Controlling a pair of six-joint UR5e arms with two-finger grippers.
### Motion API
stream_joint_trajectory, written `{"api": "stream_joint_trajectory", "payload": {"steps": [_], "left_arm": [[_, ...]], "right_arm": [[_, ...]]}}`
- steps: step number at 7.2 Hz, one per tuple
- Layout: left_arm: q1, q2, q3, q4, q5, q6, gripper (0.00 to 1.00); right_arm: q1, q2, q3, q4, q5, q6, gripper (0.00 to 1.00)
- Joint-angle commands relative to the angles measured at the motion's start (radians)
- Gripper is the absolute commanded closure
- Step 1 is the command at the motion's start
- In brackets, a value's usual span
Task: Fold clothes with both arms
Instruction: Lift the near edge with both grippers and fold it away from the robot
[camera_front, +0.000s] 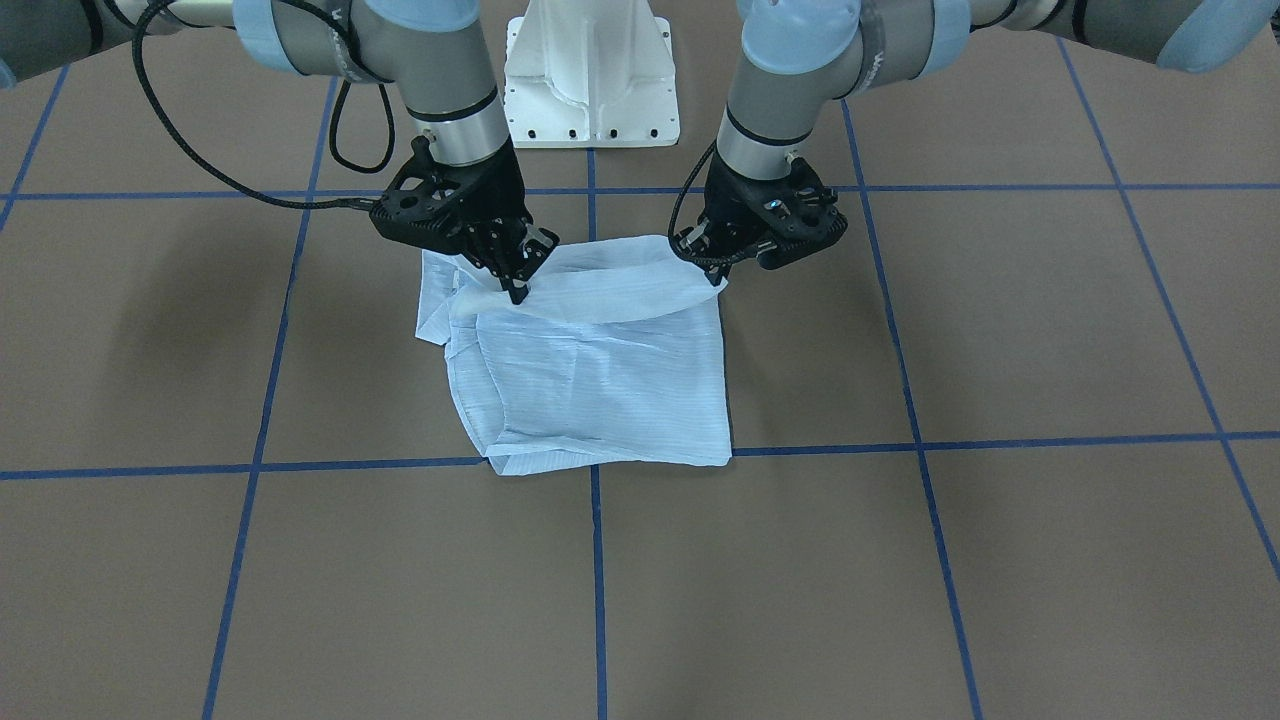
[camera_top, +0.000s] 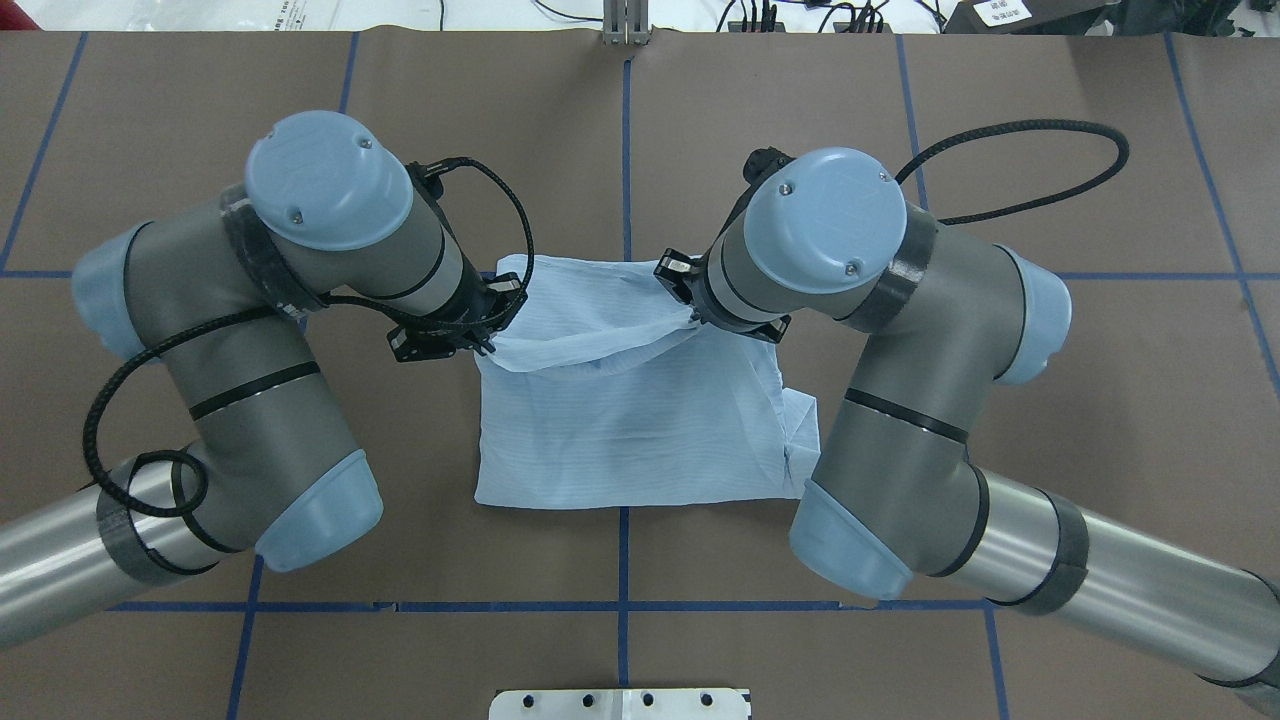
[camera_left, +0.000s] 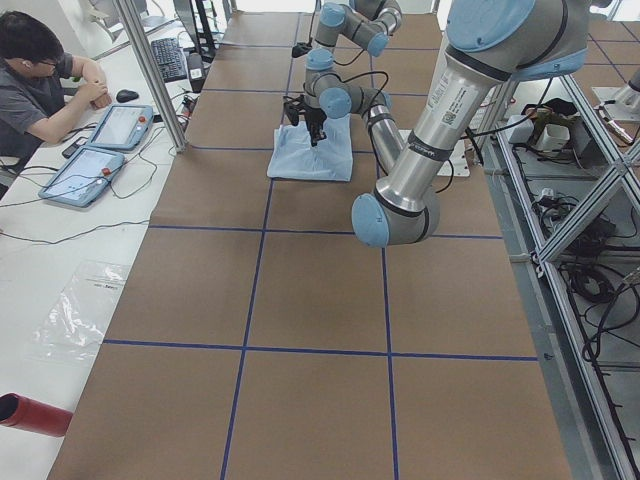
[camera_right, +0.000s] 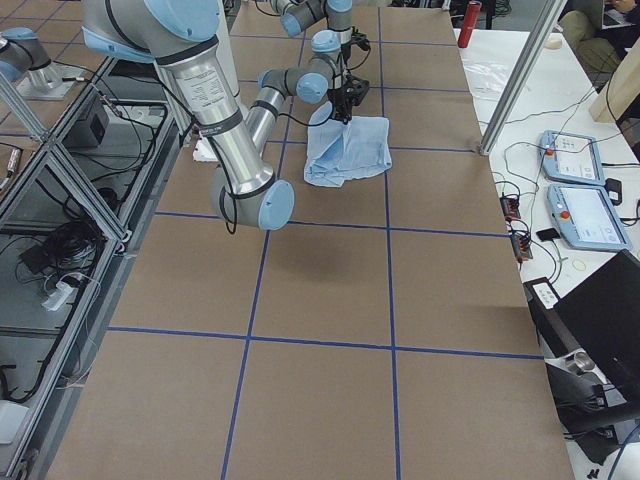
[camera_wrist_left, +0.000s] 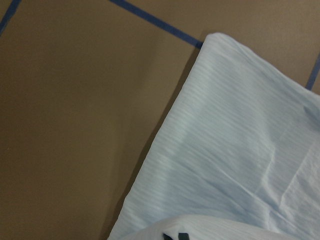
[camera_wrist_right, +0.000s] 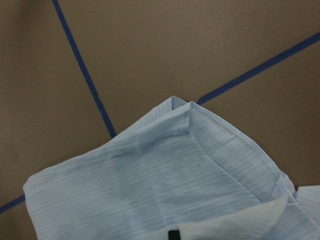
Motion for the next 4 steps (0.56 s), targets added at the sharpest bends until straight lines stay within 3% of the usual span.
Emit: {"api": "stream_joint_trajectory", "payload": {"steps": [1,4], "left_arm": [[-0.049,-0.028,0.112,-0.081,0.0,0.039,1.0],[-0.054,-0.028,0.228,-0.205,0.003,0.039,1.0]], "right_arm": [[0.033,0.074,-0.182,0.092,0.005,-0.039,1.0],[0.056,0.131,-0.343,0.136,0.014,-0.066,1.0]]}}
